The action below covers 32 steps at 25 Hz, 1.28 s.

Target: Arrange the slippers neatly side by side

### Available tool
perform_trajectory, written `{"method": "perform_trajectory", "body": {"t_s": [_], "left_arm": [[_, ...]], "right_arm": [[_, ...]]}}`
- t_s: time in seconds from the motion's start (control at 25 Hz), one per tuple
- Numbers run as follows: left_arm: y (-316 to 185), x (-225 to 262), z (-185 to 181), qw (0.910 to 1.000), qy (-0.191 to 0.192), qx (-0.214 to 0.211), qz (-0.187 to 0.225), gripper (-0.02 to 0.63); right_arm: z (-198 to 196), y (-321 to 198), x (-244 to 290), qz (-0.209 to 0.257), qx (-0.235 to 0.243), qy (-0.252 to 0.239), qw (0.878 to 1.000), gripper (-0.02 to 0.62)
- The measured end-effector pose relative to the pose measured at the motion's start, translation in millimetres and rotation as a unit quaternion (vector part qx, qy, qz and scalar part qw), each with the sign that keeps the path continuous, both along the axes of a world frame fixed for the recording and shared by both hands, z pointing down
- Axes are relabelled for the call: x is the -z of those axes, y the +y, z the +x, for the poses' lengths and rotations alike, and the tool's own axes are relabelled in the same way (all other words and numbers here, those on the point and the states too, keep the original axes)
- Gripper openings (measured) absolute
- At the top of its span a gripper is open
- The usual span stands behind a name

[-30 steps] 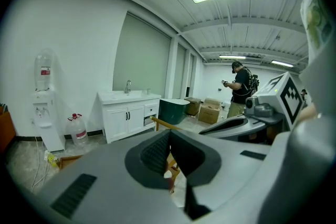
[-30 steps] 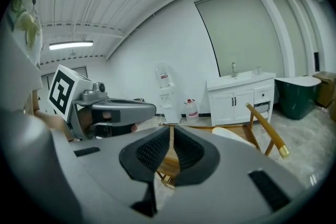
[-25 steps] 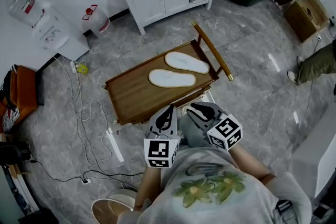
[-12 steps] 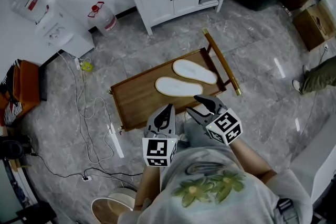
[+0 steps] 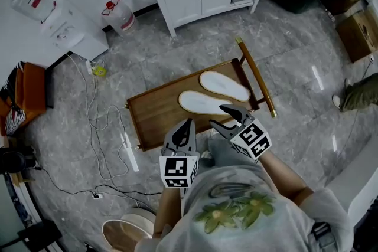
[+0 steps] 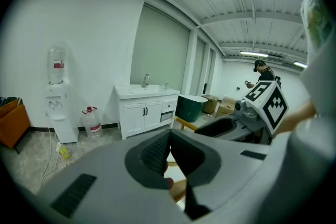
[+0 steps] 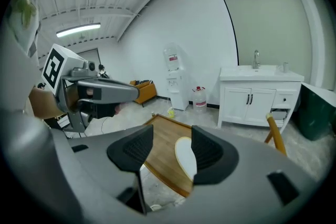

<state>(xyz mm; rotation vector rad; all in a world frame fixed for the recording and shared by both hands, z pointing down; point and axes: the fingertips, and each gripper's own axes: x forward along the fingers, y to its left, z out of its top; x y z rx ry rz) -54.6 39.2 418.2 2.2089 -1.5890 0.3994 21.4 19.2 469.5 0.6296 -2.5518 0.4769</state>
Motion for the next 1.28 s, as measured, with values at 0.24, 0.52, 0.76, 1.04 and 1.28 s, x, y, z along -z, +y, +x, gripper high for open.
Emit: {"method": "perform_trajectory", "body": {"t_s": [0.24,0.52,0.76,1.04,1.28], "left_arm": [[-13,-12,-8,0.9996,0.0,0.021,-0.017,0.015],[-36,-29,-5,0.9986,0.001,0.039,-0.037,0.016],[-42,-49,-17,0.9968,-0.004,0.065,-0.047,0.016],[-44,-76,-22,0.9958,0.004,0.053,-0.074,0.016],[-57,-85,-28,0.9964,0.002,0.039,-0.075,0.015]], "right_arm": [[-8,-12,-31,-0.018,0.048,0.032,0.998,0.219],[-11,-28,-71,-0.032,0.101,0.07,0.992,0.219],[-16,-36,-104,-0.038,0.136,0.098,0.985,0.219],[-23,-41,-139,-0.054,0.158,0.137,0.977,0.219],[-32,-42,-161,-0.075,0.165,0.158,0.971,0.219]]}}
